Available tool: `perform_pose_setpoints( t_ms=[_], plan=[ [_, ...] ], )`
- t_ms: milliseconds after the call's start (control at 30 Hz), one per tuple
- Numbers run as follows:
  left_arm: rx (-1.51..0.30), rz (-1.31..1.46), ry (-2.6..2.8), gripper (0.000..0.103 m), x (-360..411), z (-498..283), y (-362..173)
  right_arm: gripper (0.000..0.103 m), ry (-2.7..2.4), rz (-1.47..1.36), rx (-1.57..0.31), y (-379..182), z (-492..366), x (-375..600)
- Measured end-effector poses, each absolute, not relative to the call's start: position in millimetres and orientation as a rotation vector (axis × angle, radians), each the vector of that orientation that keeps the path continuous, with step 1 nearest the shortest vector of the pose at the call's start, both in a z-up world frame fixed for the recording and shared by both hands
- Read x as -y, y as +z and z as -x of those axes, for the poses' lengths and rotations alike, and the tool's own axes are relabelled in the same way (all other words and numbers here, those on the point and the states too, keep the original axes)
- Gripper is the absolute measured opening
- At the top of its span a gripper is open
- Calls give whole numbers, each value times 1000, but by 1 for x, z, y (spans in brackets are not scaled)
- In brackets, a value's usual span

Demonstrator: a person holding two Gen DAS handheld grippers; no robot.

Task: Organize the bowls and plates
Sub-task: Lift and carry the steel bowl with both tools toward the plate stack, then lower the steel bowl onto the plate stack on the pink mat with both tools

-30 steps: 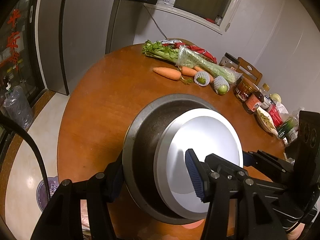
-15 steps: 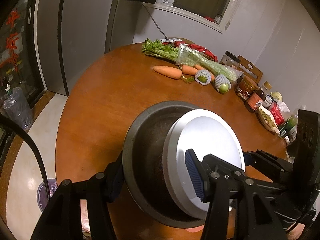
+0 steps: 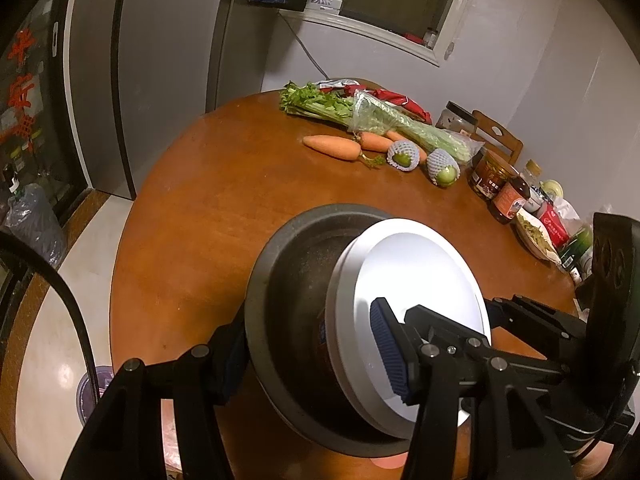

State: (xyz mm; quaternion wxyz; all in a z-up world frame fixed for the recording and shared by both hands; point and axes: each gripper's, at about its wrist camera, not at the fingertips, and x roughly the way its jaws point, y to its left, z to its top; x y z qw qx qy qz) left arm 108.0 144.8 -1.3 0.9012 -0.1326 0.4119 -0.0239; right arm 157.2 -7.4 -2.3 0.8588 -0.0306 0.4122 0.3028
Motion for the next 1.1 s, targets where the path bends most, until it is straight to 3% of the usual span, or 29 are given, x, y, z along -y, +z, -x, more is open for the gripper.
perform_pose_setpoints(
  t_ms=[733,1100],
  plan=[
    [-844,223,-30,57,-138,-106,0,44,618,63,-875,-5,-157,9],
    [-817,219,16,64,-149,-97,5,46,619,60,-870,-4,-156,9]
  ],
)
